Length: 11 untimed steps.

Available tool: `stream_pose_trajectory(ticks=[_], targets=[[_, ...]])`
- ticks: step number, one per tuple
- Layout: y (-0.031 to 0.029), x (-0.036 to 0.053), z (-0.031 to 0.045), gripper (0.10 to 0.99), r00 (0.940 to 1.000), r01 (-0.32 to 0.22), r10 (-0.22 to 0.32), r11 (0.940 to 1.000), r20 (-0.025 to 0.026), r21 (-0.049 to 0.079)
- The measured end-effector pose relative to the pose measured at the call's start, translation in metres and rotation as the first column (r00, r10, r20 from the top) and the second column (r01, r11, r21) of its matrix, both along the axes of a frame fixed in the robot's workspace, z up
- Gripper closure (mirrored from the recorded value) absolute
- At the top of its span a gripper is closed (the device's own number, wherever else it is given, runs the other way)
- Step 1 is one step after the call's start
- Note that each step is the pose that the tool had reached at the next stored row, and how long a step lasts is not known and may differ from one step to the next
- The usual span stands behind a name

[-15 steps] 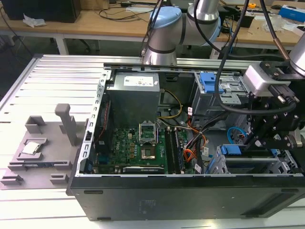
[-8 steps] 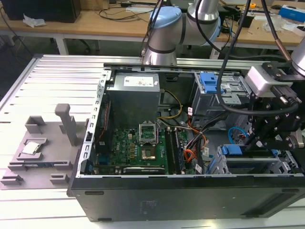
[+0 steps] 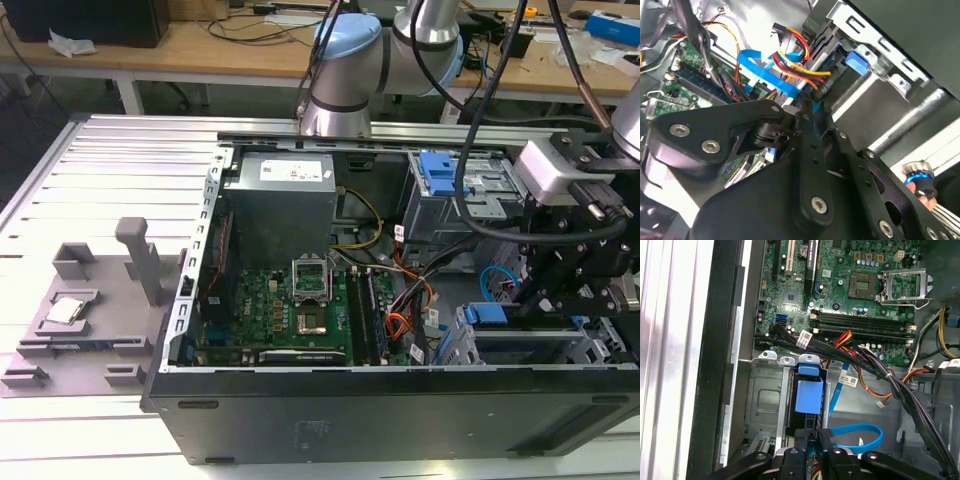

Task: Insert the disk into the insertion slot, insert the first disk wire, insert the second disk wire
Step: 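Insert the second disk wire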

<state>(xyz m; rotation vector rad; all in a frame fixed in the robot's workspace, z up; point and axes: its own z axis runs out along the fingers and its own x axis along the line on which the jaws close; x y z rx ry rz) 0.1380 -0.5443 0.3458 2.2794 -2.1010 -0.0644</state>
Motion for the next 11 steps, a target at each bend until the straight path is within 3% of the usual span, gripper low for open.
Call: stream_pose_trajectory(ticks=[1,4,6,7,11], targets=[[0.0,0.0,0.0119,0.847,1.0,0.0,0.0,1.0,0.0001,0.0],[0.0012,0.0,0.0301,0.859,1.0,0.0,0.0,1.0,0.0003,0.0],[0.0017,0.0,0.0462,0.98,1.0,0.0,0.0,1.0,0.0004,0.0],[0.0018,0.0,0.0516,0.98,1.0,0.0,0.0,1.0,0.0004,0.0],[0.0018,0.0,0.0527,0.98,1.0,0.0,0.0,1.0,0.0004,0.0]])
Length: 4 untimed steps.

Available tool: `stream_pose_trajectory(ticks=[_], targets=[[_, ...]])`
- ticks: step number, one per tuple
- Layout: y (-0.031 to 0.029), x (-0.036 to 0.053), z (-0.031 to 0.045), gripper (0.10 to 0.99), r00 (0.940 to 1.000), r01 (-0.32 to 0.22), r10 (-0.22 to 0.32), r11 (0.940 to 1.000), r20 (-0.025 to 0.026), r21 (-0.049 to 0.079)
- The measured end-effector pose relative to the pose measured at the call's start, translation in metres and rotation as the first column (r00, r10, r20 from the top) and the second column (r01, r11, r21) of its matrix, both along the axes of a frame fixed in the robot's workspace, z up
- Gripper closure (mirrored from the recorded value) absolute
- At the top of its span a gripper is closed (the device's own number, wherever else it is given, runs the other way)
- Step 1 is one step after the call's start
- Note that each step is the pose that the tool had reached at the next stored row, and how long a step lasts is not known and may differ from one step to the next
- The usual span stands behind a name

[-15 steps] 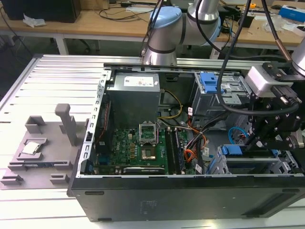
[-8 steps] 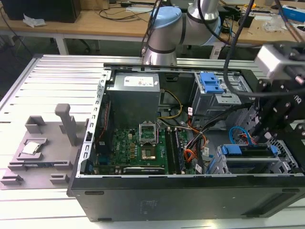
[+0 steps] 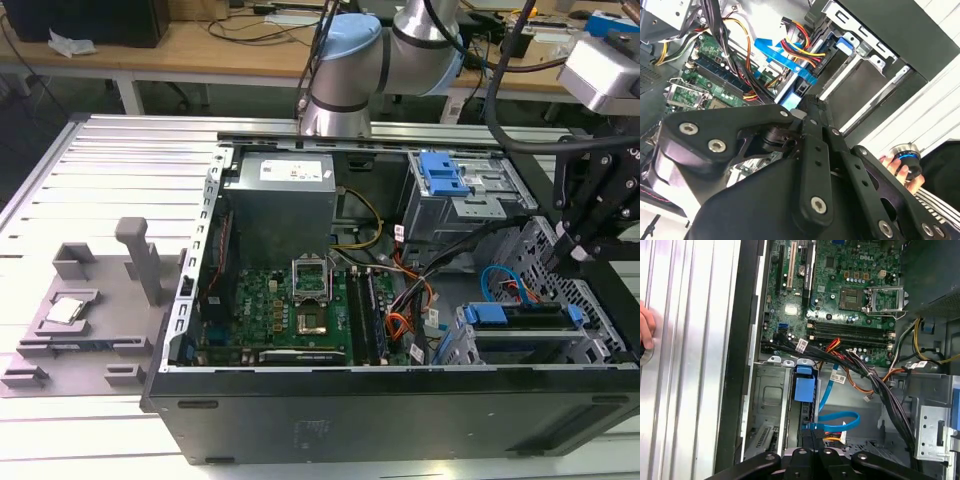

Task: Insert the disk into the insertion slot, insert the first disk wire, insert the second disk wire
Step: 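Insert the second disk wire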

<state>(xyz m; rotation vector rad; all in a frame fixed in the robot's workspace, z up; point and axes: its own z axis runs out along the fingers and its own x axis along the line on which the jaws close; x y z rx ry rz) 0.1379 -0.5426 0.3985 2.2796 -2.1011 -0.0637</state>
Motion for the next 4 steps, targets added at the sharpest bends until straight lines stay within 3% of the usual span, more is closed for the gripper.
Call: stream_pose_trajectory(ticks=[4], targets=[[0.0,0.0,0.0001,0.98,1.0,0.0,0.0,1.0,0.0,0.0]])
